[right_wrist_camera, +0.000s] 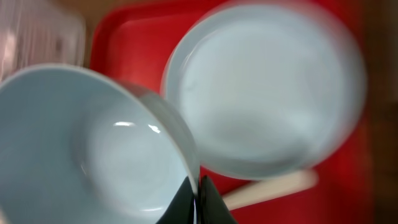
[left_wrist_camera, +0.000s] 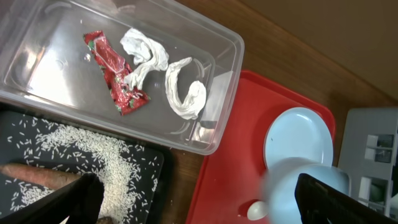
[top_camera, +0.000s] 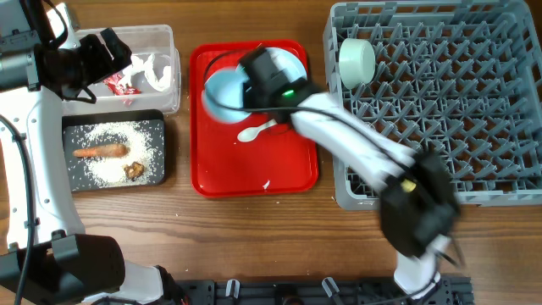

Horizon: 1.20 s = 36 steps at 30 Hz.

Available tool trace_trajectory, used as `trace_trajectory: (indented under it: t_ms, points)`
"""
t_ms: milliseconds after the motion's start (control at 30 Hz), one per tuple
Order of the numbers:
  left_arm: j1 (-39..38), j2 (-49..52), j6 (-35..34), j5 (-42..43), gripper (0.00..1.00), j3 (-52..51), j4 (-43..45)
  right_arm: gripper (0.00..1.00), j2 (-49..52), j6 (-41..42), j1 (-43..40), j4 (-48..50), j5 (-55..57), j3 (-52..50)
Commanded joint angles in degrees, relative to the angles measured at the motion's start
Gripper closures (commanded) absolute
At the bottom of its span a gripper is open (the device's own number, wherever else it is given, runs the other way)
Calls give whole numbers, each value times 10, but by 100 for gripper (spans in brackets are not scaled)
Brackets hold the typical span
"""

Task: Sort waste into correct bins and load items into the dishwasher rack
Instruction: 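Grasp the light-blue bowl and carry it into the dish rack, then release the bowl in the rack and return the right gripper to the tray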

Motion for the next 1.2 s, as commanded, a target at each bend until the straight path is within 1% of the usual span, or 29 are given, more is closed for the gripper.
trace_trajectory:
  t_ms: [0, 33, 133, 200, 300, 433, 467, 533, 567, 600, 733, 933, 1000, 1167]
  points:
    - [2, 3, -5, 1, 0, 3, 2, 96, -136, -50, -28, -62, 238, 7]
    - [2, 3, -5, 1, 0, 3, 2, 96, -158, -50, -34, -92, 296, 7]
    - [2, 3, -5, 1, 0, 3, 2, 96, -184, -47, -48, -173, 421, 7]
    - [2, 3, -5, 1, 0, 3, 2, 96, -186, -46, -57, -229, 479, 7]
    - [2, 3, -5, 1, 0, 3, 2, 96, -177, -47, -71, -288, 517, 2]
    - [2, 3, -5, 1, 0, 3, 2, 96, -160, -49, -85, -325, 543, -5]
    - [2, 3, -5, 1, 0, 3, 2, 96, -158, -50, -86, -328, 551, -7]
    - [2, 3, -5, 1, 0, 3, 2, 96, -149, -91, -87, -330, 569, -13]
    - [2, 3, -5, 1, 0, 3, 2, 96, -141, -141, -87, -325, 586, -18]
    - [2, 3, -5, 1, 0, 3, 2, 96, -138, -156, -87, -324, 590, -19]
    - [2, 3, -5, 1, 0, 3, 2, 96, -116, -182, -87, -319, 591, -19]
    - [2, 3, -5, 1, 0, 3, 2, 96, -67, -329, -87, -303, 620, -19]
    - [2, 3, -5, 1, 0, 3, 2, 96, -51, -357, -87, -285, 639, -19]
    - [2, 3, -5, 1, 0, 3, 2, 96, -15, -419, -87, -249, 638, -19]
